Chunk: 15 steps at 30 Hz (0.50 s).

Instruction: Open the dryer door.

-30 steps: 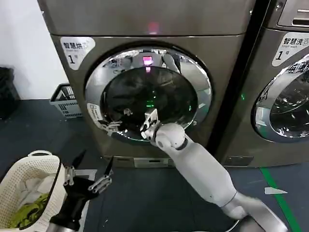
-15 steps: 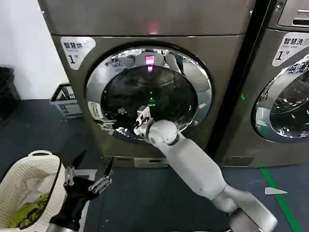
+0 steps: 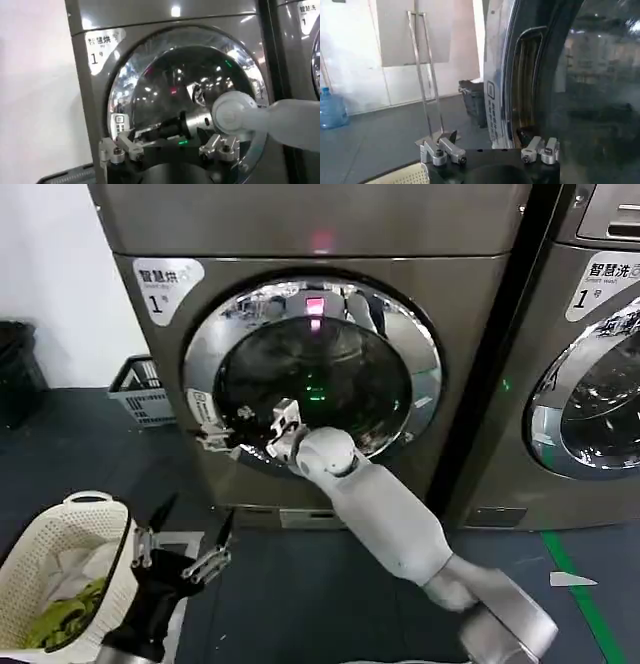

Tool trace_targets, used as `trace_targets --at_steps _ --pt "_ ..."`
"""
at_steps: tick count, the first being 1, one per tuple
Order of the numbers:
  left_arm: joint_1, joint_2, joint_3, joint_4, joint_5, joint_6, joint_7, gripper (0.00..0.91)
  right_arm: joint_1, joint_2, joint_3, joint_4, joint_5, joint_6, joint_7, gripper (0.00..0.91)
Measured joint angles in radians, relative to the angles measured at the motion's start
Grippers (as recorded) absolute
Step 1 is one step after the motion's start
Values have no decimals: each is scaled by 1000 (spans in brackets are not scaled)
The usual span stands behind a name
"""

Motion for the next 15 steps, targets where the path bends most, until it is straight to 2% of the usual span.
trace_targets --at_steps 15 --pt "0 -2 -1 2 -1 -1 0 907 44 10 -10 -61 -16 8 -91 907"
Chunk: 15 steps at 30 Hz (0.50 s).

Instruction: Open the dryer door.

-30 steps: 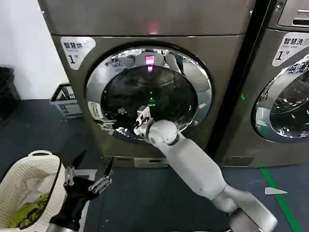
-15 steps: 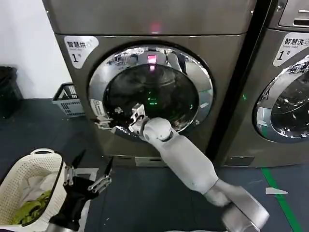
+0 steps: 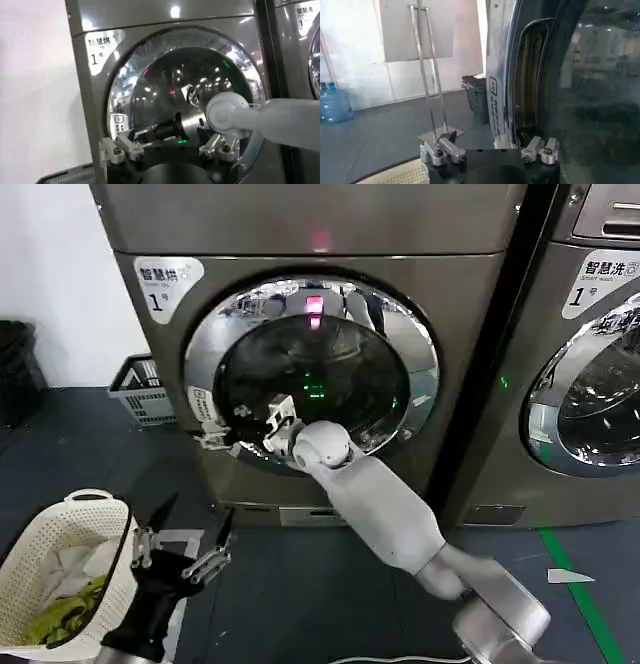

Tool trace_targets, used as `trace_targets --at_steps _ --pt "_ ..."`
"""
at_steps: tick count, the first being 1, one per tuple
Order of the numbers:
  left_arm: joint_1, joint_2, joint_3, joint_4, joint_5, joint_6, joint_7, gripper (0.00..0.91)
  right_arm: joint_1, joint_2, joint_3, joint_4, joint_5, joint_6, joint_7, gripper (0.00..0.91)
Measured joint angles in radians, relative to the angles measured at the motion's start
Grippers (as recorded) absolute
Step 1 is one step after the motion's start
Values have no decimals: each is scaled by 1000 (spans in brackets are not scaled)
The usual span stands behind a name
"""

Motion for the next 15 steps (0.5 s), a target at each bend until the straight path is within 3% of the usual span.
trace_targets --at_steps 15 --pt "0 -1 -3 2 -1 0 0 907 30 -11 -17 -14 -9 19 -116 907"
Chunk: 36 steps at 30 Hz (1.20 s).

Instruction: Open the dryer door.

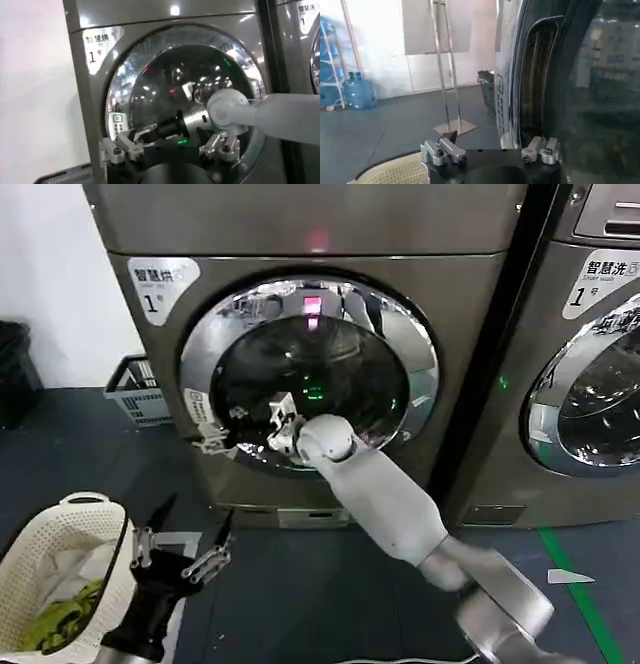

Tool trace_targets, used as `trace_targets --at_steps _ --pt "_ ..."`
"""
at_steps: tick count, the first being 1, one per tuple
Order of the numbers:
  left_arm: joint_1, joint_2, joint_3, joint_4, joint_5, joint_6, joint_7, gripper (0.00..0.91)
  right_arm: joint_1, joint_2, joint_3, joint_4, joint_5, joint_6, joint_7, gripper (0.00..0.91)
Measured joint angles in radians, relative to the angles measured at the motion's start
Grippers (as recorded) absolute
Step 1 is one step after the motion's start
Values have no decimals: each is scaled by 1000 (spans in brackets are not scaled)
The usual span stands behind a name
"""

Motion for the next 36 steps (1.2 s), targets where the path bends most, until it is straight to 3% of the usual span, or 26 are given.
trace_targets --at_steps 15,36 --pt "-1 0 -13 1 -6 0 0 907 -11 -27 -31 64 12 -1 -55 907" --pt "46 -7 -123 -34 -47 45 18 907 3 -114 -117 203 155 -32 -125 907"
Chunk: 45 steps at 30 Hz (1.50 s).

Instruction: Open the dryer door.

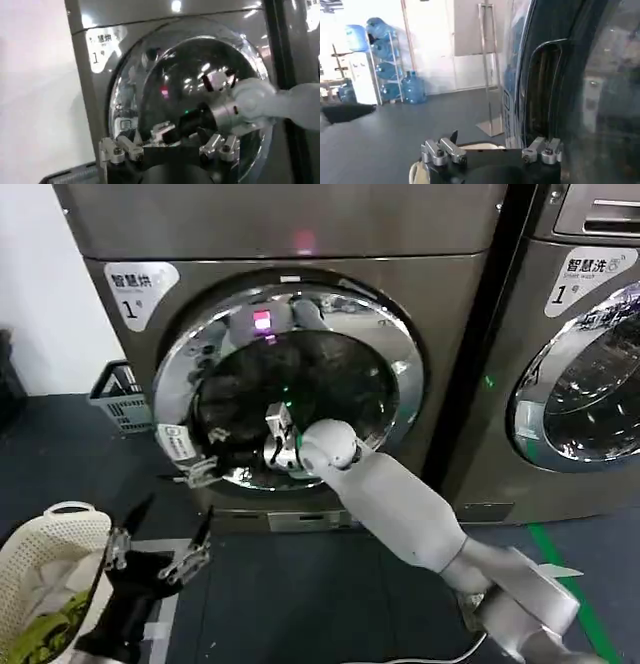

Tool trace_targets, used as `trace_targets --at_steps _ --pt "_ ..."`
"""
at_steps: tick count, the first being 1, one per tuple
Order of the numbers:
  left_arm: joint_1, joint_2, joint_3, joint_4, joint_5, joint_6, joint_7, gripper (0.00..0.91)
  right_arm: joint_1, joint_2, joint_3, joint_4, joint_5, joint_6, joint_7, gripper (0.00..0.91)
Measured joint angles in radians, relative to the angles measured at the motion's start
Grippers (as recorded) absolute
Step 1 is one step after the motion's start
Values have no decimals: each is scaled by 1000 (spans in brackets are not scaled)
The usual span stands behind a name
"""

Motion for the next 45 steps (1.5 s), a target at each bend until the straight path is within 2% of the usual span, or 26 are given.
trace_targets --at_steps 10,15,22,32,45 --pt "25 19 -177 0 -15 31 -14 907 6 -39 -34 96 45 -15 4 907" --pt "9 22 -283 0 -75 45 -18 907 -5 -61 -41 145 58 -20 9 907" --pt "-22 39 -363 1 -143 53 -15 907 -32 -107 -44 212 79 -30 12 907" --pt "-54 63 -405 60 -182 47 -12 907 -80 -210 -43 334 108 -40 -1 907" --pt "-103 114 -371 116 -176 14 0 907 -159 -355 -9 493 113 -40 -34 907"
